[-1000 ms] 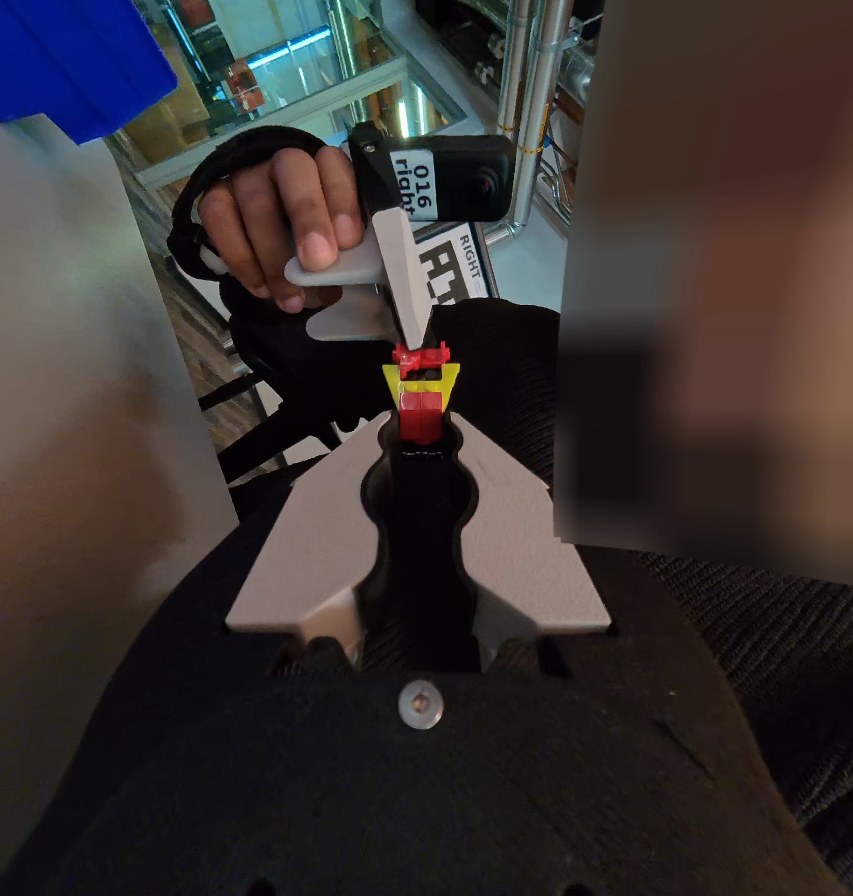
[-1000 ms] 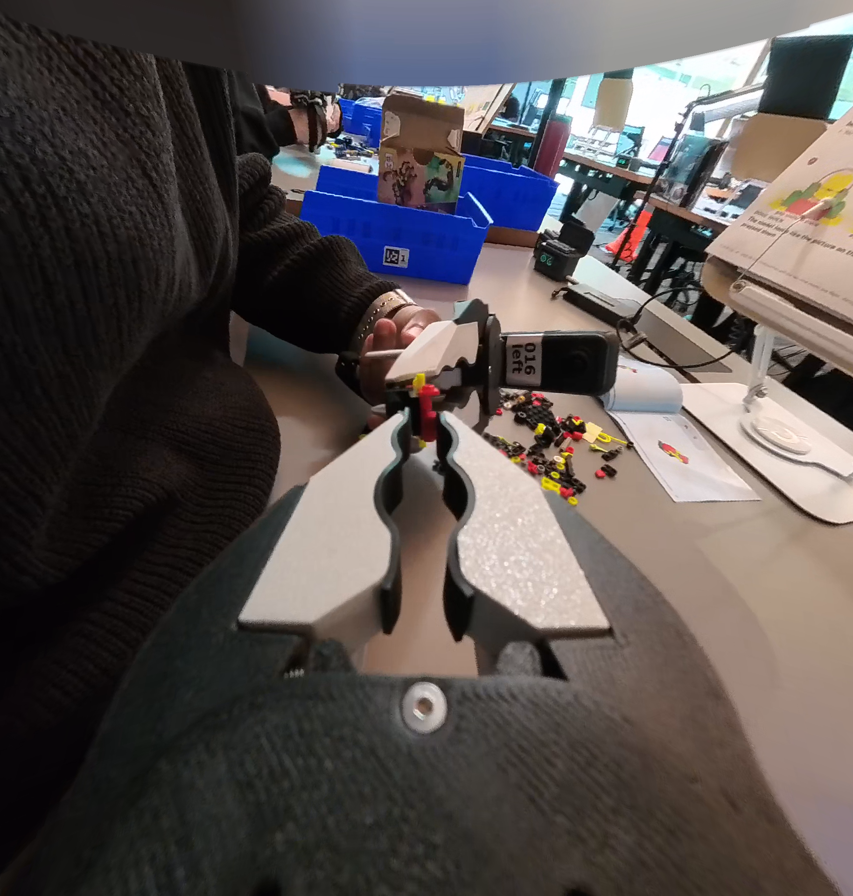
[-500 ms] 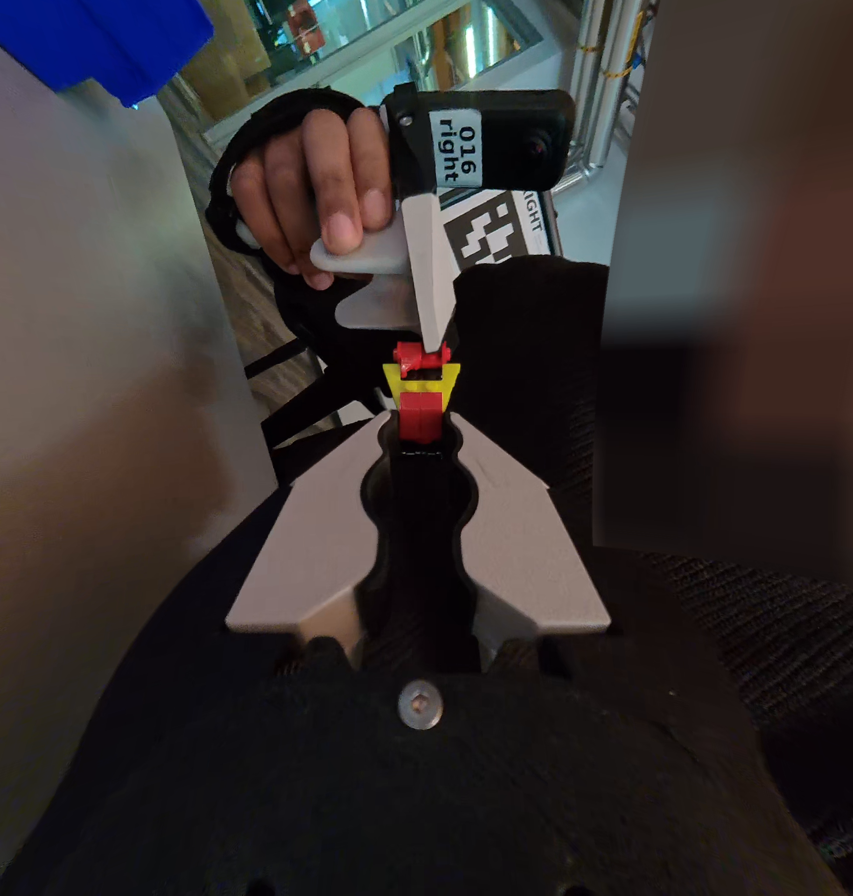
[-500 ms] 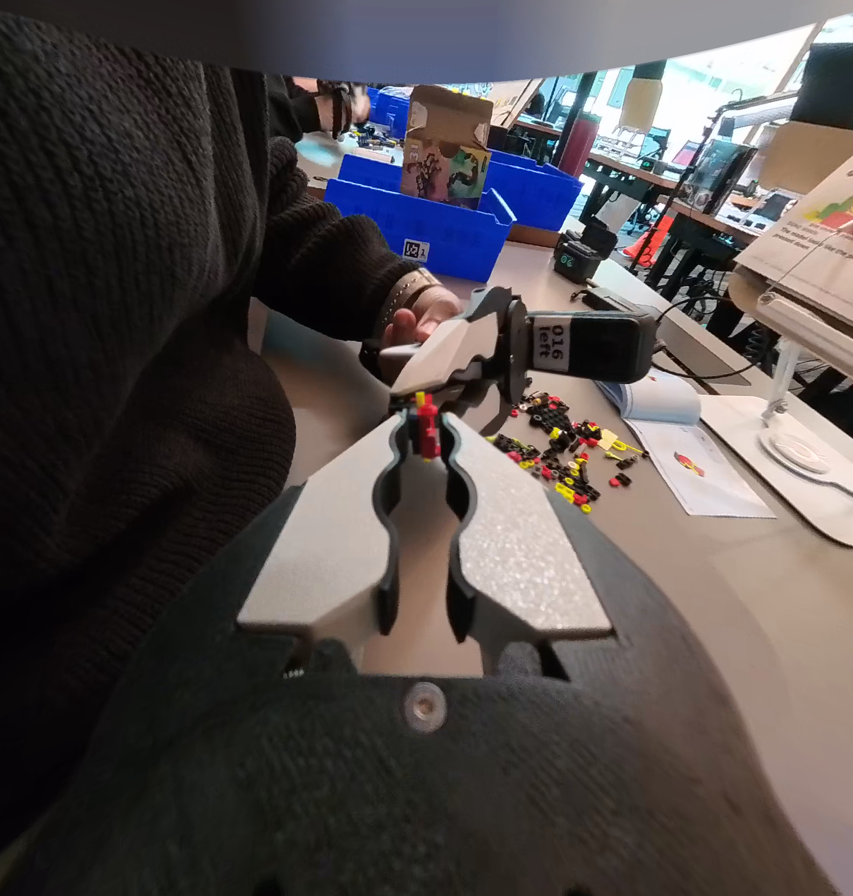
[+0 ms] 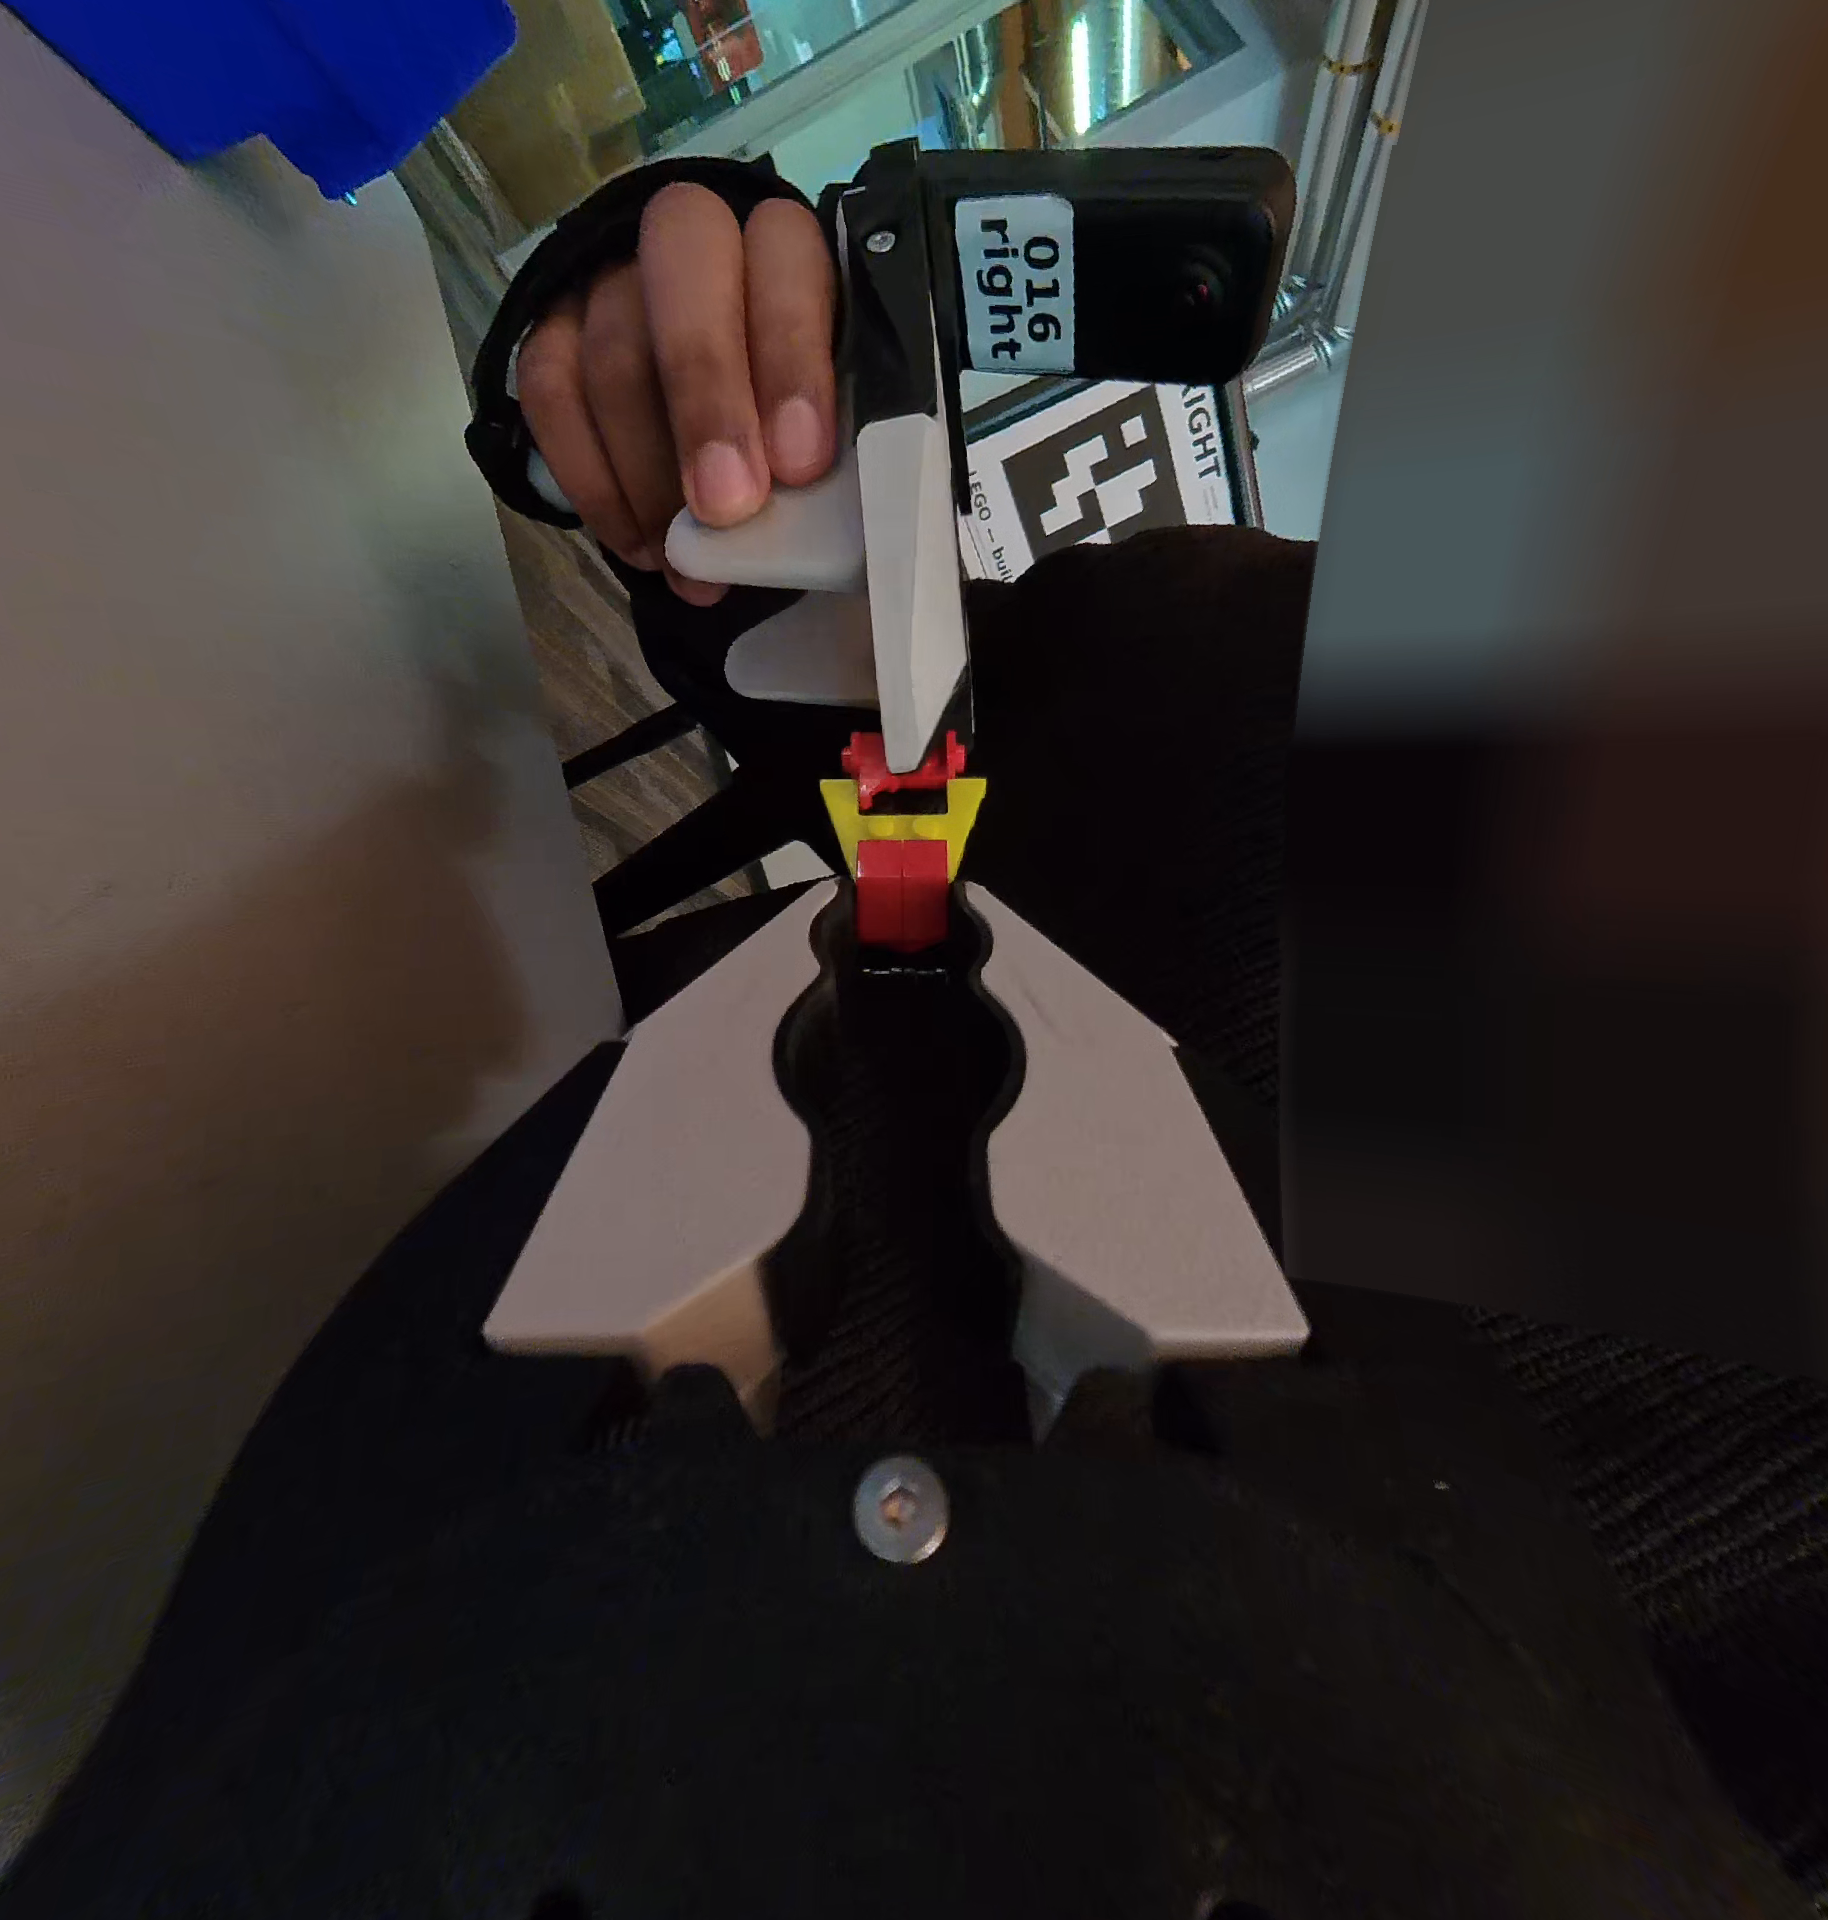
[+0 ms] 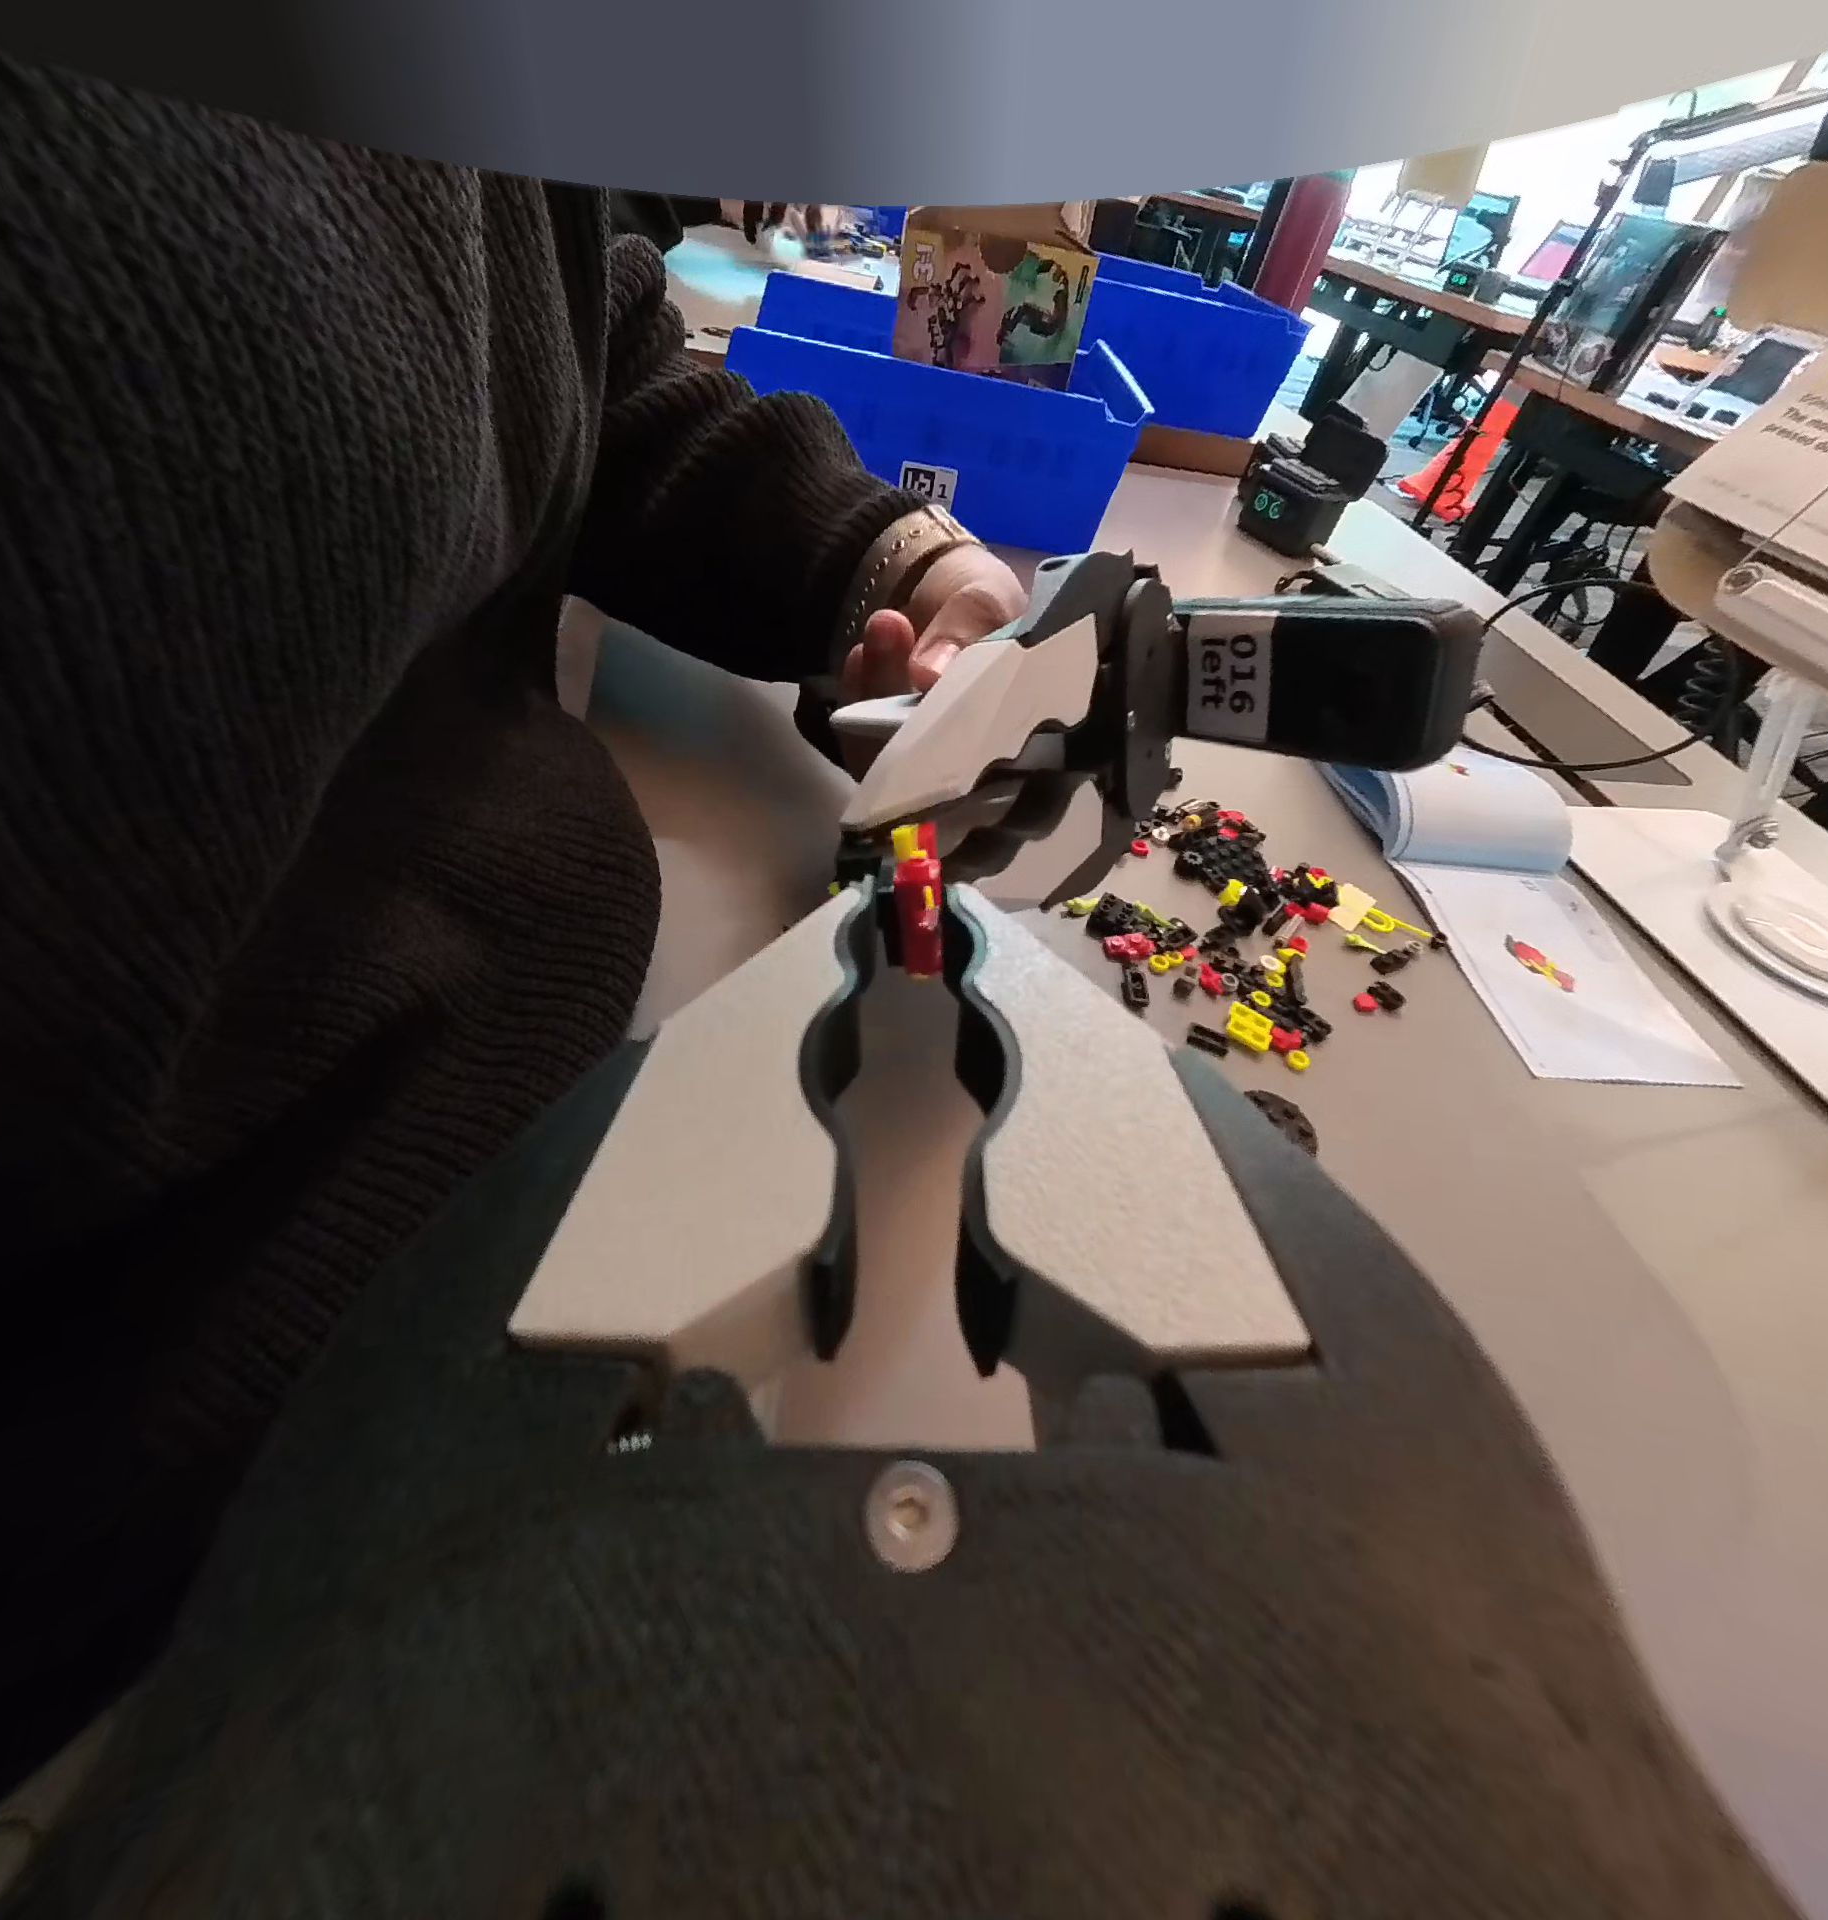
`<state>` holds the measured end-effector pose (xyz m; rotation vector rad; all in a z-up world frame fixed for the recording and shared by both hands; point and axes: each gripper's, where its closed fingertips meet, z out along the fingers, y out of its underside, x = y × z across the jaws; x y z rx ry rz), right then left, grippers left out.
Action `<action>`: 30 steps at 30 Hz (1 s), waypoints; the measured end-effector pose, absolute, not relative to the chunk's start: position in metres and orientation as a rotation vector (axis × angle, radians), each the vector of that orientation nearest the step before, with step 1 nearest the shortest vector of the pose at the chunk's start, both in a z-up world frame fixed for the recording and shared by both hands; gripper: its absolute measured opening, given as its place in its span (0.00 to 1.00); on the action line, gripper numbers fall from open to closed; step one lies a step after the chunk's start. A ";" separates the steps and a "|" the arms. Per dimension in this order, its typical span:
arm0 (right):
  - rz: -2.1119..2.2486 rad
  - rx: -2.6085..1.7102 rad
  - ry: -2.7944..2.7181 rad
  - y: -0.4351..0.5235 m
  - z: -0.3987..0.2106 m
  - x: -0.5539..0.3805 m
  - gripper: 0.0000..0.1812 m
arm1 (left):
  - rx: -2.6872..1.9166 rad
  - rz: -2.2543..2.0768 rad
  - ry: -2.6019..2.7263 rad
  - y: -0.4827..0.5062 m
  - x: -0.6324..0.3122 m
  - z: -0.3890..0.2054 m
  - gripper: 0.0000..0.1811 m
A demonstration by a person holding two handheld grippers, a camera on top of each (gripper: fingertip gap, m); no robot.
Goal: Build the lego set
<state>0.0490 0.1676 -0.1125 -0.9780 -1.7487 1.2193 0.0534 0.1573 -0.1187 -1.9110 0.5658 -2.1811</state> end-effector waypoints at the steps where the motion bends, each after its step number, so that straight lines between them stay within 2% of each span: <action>1: 1.222 -0.979 -1.749 0.168 -0.113 0.049 0.06 | -1.913 -2.179 0.568 0.157 0.053 -0.119 0.07; 30: 1.239 -1.012 -1.747 0.171 -0.115 0.049 0.05 | -1.935 -2.154 0.551 0.159 0.055 -0.118 0.07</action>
